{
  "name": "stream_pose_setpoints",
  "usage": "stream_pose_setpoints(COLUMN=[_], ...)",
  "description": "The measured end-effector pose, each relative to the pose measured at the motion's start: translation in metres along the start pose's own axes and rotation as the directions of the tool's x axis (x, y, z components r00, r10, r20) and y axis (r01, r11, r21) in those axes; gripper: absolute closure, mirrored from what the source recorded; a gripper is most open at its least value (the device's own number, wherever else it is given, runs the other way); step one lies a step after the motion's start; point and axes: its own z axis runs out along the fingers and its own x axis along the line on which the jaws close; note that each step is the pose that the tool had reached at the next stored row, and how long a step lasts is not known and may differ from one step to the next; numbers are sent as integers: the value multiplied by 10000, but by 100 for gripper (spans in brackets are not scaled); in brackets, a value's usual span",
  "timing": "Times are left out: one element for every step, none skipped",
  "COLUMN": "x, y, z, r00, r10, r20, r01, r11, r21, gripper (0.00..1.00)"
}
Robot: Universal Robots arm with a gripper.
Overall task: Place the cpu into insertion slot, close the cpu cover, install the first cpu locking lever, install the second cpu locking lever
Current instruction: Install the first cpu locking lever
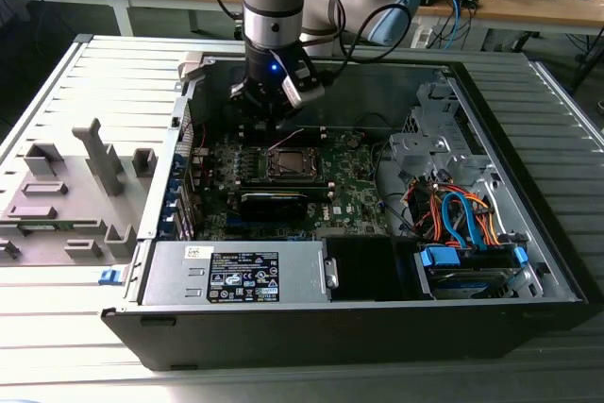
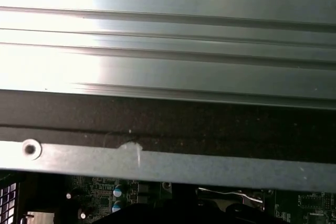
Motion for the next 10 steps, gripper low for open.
stream_pose_setpoints(x=[-3, -7, -10, -12, -12, -13, -13, -16, -17, -17], y=[0, 0, -1, -1, -1, -1, -1, -1, -2, -2], z=[4, 10, 14, 18, 22, 27, 31, 35, 39, 46], r00=[10000, 10000, 10000, 10000, 10000, 10000, 10000, 10000, 10000, 10000], r10=[-1, -1, -1, 0, 1, 2, 1, -1, -2, -1], r20=[0, 0, 0, 0, 0, 0, 0, 0, -1, -1], r01=[1, 1, 1, 0, -1, -2, -1, 1, 2, 1], r11=[10000, 10000, 10000, 10000, 10000, 10000, 10000, 10000, 10000, 10000], r21=[-1, 0, 0, 0, 0, 0, 0, 0, 1, 0], gripper=[89, 89, 89, 89, 89, 89, 89, 89, 89, 89])
